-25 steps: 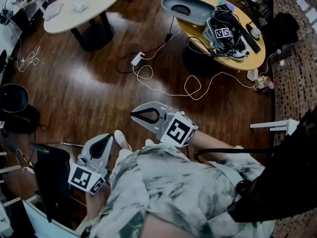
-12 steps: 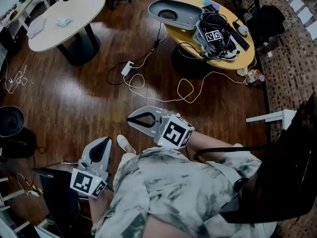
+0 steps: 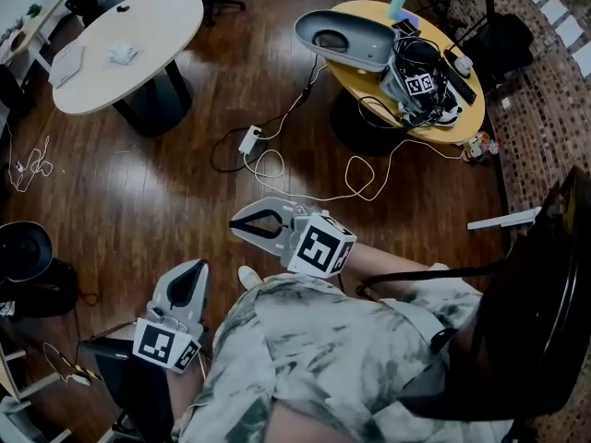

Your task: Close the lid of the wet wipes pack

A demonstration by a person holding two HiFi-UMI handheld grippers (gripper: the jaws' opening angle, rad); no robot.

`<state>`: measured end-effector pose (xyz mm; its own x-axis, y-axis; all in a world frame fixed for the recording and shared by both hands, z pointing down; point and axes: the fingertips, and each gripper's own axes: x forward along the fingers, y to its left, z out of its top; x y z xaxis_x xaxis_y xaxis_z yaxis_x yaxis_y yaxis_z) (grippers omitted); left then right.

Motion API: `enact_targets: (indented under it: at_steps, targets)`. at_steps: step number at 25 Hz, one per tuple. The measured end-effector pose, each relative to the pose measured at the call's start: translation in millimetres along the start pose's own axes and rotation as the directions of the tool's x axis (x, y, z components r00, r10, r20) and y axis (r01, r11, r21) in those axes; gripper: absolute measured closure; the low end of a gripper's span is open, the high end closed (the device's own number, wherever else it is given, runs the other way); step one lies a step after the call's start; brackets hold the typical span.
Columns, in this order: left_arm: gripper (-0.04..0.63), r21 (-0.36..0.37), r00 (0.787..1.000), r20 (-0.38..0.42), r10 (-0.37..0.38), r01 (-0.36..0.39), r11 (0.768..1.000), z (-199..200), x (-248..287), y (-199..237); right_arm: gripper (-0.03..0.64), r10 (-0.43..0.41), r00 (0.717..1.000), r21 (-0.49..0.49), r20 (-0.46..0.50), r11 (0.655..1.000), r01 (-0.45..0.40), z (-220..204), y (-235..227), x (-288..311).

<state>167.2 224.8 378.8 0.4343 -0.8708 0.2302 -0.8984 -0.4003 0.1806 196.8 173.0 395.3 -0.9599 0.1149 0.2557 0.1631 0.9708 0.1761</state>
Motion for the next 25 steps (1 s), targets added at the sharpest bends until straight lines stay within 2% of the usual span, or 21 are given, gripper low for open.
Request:
enact_targets:
  at_steps: [8,14,25]
  targets:
    - [0.595,0.002,0.999,-0.012,-0.034,0.034,0.999,5,-5,71,0.611,-0.015,1.0,0.013,-0.008,1.0,0.016,7,-36,67]
    - [0.595,-0.013,0.999,-0.011,-0.032,0.031,0.999,10,11,107,0.611,0.001,1.0,0.023,-0.018,1.0,-0.001,4,-63,88]
    - [0.595,-0.016,0.999,-0.005,0.045,-0.045,0.999,47,88,163,0.611,0.066,0.998,-0.01,-0.011,0.998,-0.066,-21,-164,98]
